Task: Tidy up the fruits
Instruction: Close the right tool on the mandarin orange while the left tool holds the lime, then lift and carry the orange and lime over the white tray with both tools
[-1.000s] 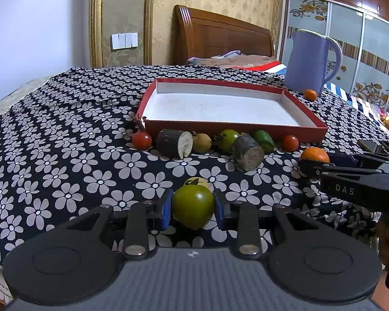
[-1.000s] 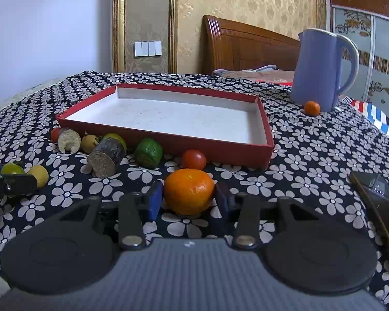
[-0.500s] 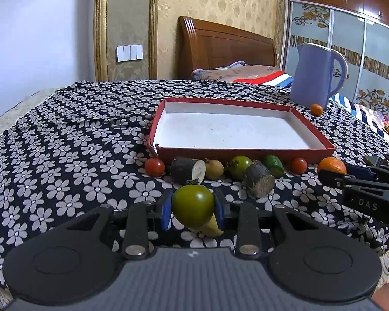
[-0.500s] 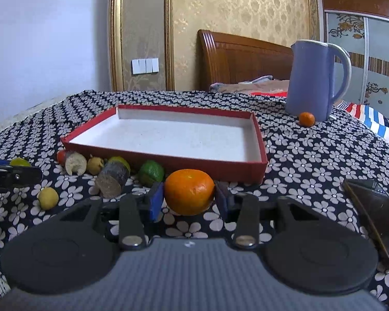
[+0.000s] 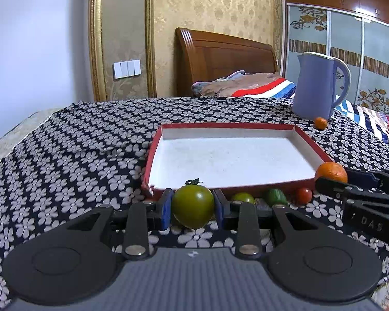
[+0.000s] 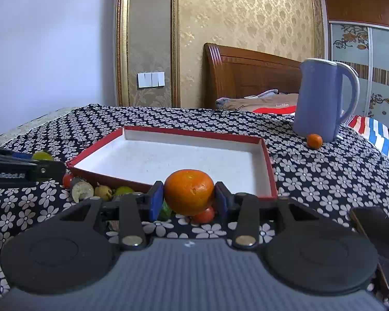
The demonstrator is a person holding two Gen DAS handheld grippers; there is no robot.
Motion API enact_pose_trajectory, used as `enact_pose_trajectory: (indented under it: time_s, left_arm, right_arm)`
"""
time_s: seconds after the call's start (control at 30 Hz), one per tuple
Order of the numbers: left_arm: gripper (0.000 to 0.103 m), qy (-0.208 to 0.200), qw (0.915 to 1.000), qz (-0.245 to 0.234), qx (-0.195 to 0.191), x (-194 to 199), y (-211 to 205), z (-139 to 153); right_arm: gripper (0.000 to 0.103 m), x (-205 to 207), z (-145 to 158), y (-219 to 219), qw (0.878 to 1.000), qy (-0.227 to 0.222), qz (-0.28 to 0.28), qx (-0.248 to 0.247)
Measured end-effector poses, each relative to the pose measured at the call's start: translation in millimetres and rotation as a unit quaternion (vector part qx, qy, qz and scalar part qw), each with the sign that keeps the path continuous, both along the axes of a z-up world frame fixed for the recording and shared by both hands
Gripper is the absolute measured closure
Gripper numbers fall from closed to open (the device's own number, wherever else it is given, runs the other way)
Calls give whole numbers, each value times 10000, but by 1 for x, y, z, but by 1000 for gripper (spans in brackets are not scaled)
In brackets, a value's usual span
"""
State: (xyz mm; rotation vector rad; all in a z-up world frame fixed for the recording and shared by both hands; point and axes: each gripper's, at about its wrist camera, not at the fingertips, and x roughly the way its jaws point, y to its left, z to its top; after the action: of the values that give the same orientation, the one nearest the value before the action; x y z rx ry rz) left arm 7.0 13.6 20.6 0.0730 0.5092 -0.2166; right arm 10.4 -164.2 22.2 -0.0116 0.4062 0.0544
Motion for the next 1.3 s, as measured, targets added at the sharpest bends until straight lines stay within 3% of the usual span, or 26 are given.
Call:
enact_pose_trajectory:
  time_s: [0.6, 1.3]
  left_arm:
    - [71, -23, 9997, 155, 192, 47, -18, 11]
    - [71, 165, 9996, 80, 230, 102, -38, 17]
  right_arm:
    - [63, 27, 20, 12, 9995, -168, 78, -262]
    - [63, 74, 31, -3, 9996, -69, -21, -268]
